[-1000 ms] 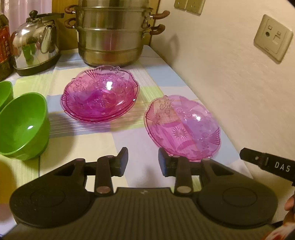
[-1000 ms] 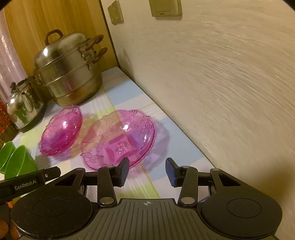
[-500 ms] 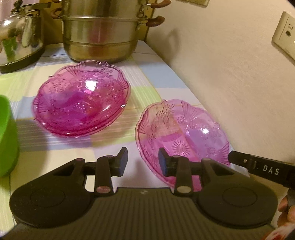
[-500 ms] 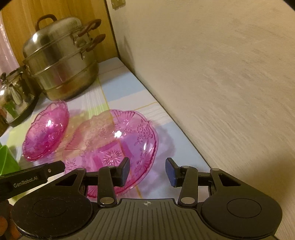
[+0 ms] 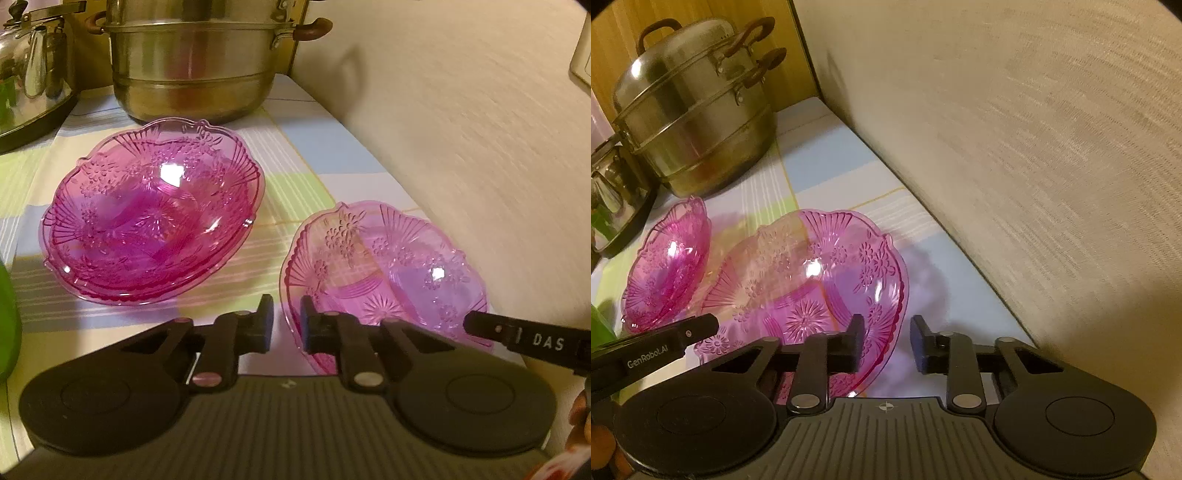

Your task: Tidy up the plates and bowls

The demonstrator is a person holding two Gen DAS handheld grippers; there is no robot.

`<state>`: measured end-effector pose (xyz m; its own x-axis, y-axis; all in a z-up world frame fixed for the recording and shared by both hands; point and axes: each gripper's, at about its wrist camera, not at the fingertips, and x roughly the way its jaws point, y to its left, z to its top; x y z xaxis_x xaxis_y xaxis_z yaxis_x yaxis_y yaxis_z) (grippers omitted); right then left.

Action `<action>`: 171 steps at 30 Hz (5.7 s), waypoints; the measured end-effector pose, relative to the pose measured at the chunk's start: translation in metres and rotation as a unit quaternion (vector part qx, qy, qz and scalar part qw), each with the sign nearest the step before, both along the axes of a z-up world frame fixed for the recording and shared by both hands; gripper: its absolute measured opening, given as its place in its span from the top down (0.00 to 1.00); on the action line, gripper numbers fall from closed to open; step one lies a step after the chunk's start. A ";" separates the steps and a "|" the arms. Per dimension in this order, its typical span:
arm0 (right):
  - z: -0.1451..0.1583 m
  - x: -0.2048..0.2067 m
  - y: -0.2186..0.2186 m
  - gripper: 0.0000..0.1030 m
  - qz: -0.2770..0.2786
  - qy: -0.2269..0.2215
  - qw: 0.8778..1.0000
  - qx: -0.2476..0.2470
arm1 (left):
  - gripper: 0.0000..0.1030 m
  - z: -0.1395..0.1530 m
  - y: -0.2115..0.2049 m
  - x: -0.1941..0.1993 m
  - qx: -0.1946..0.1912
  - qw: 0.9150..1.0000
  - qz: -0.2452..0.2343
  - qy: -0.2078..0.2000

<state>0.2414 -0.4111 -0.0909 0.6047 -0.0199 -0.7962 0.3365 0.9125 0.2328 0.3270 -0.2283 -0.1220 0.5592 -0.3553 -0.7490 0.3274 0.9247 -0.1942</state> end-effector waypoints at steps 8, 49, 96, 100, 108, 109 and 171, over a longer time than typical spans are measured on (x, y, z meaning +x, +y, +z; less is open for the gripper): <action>-0.005 0.003 0.000 0.89 -0.003 0.009 1.000 -0.004 | 0.91 0.001 -0.001 0.000 0.004 1.000 -0.006 0.003; 0.096 -0.045 0.091 0.89 0.078 -0.061 0.994 -0.036 | 0.91 0.106 0.094 -0.073 -0.004 0.998 0.055 -0.043; 0.054 0.132 0.135 0.89 0.161 -0.024 0.986 -0.034 | 0.89 0.070 0.138 0.075 0.048 0.995 0.091 -0.017; 0.040 0.139 0.133 0.89 0.161 -0.015 0.986 -0.033 | 0.89 0.060 0.134 0.080 0.059 0.994 0.085 -0.012; 0.023 0.149 0.133 0.89 0.168 0.000 0.985 -0.029 | 0.89 0.043 0.131 0.085 0.074 0.994 0.084 0.003; 0.021 0.150 0.133 0.89 0.168 0.002 0.985 -0.029 | 0.88 0.042 0.130 0.085 0.076 0.994 0.084 0.004; 0.107 -0.018 0.139 0.48 0.133 -0.046 0.990 0.018 | 0.75 0.143 0.204 -0.108 0.029 0.988 0.143 -0.056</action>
<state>0.2230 -0.2723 0.0162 0.6540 0.1775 -0.7353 0.0608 0.9566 0.2850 0.2191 -0.0240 0.0209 0.7109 -0.1287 -0.6914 0.0671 0.9910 -0.1155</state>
